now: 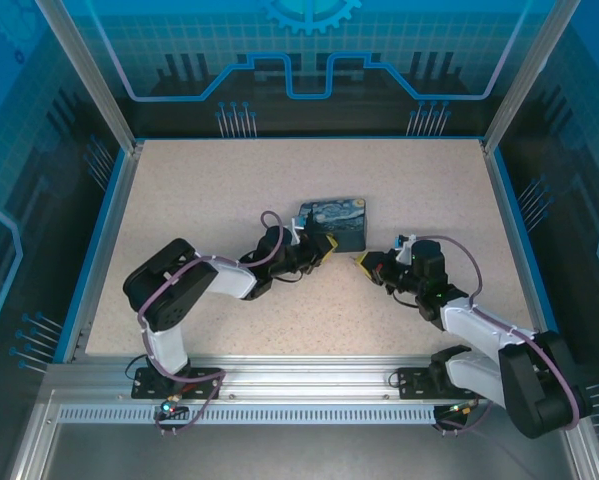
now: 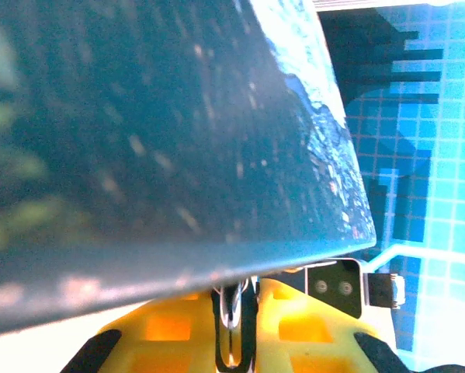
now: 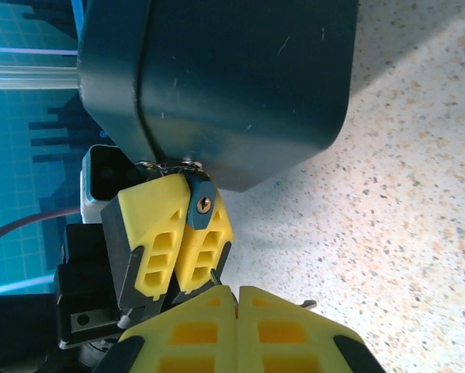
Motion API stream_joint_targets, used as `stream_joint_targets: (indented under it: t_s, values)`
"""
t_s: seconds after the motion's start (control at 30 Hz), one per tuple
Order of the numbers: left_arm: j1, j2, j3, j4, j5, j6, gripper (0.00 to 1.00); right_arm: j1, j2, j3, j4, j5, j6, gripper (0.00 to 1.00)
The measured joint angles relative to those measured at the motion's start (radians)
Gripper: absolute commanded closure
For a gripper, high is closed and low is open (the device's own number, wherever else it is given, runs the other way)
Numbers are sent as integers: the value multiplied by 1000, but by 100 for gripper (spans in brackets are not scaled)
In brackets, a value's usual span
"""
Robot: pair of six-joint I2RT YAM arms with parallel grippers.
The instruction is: Unlock a padlock with a key
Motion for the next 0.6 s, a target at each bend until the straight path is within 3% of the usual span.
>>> stream_joint_targets:
  t_s: [0.6]
  values:
    - [3, -6, 34, 22, 95, -53, 100, 4, -8, 0, 70, 10, 60, 100]
